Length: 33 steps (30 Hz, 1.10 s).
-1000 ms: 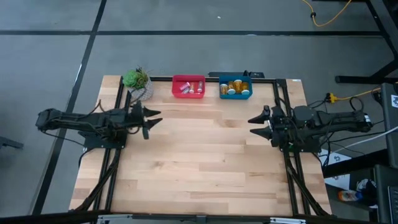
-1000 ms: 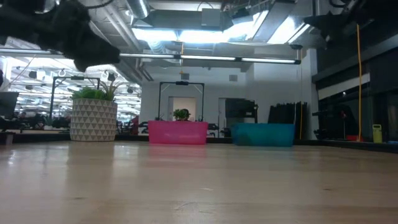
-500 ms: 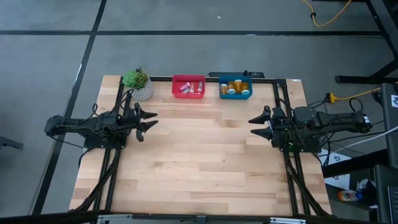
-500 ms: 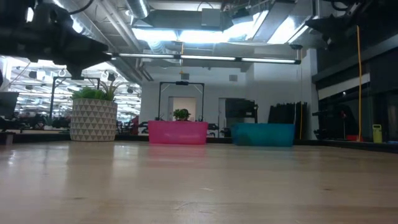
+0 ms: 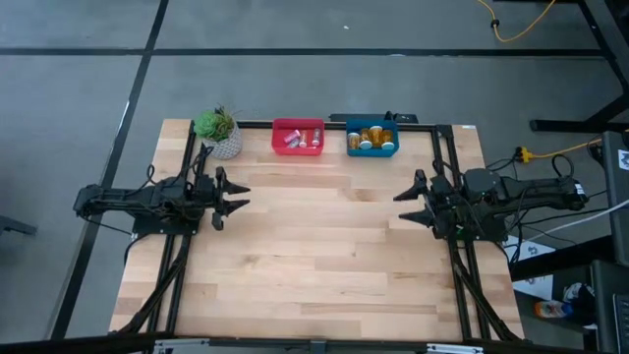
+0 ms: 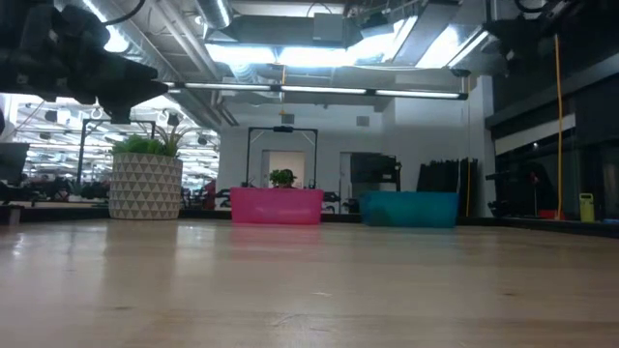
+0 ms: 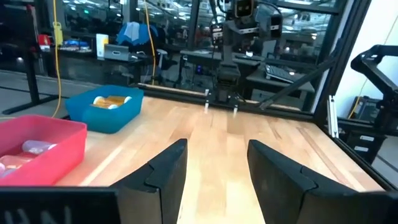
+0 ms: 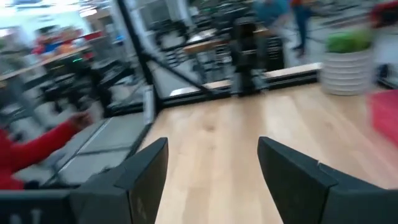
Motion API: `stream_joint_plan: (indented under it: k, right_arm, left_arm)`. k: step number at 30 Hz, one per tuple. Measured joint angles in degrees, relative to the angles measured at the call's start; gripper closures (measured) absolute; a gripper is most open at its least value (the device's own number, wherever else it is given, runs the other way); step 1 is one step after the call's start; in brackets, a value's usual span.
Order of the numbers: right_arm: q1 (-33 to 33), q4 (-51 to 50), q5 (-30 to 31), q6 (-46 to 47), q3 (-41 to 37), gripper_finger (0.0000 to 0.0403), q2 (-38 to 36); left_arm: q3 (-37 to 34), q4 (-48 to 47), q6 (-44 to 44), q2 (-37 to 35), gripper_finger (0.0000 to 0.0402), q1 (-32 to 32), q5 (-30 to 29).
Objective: Pick and place medicine bottles into bin by pill shape (circle, oval)
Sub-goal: Return to Home Position
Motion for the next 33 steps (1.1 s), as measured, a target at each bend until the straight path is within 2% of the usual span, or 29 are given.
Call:
stream_joint_plan:
  k: [3, 6, 12, 16, 22, 28, 33]
  right_arm:
    - [0.0, 0.3, -4.6, -2.9, 0.0, 0.0153, 0.0]
    - [0.0, 1.4, -5.3, -5.9, -0.8, 0.0153, 0.0]
    - [0.0, 15.9, -5.2, -6.1, -12.2, 0.0153, 0.0]
    - [0.0, 18.4, -5.2, -5.6, -17.4, 0.0153, -1.0]
    - [0.0, 15.4, -5.2, -8.0, -20.9, 0.0153, -5.0]
    - [0.0, 6.2, -5.2, -11.0, -21.0, 0.0153, -11.2]
    - [0.0, 3.4, -4.8, -15.3, -20.9, 0.0153, -15.3]
  left_arm:
    - [0.0, 0.0, 0.0, 0.1, 0.0239, 0.0, 0.0]
    - [0.0, 0.1, 0.1, 0.1, 0.0239, 0.0, 0.0]
    - [0.0, 0.2, 0.1, 0.1, 0.0239, 0.0, -0.2]
    - [0.0, 0.2, 0.1, 0.1, 0.0239, 0.0, -0.2]
    - [0.0, 0.3, 0.1, 0.1, 0.0239, 0.0, -0.2]
    - [0.0, 0.3, 0.1, 0.1, 0.0239, 0.0, -0.2]
    - [0.0, 0.3, 0.1, 0.1, 0.0239, 0.0, -0.2]
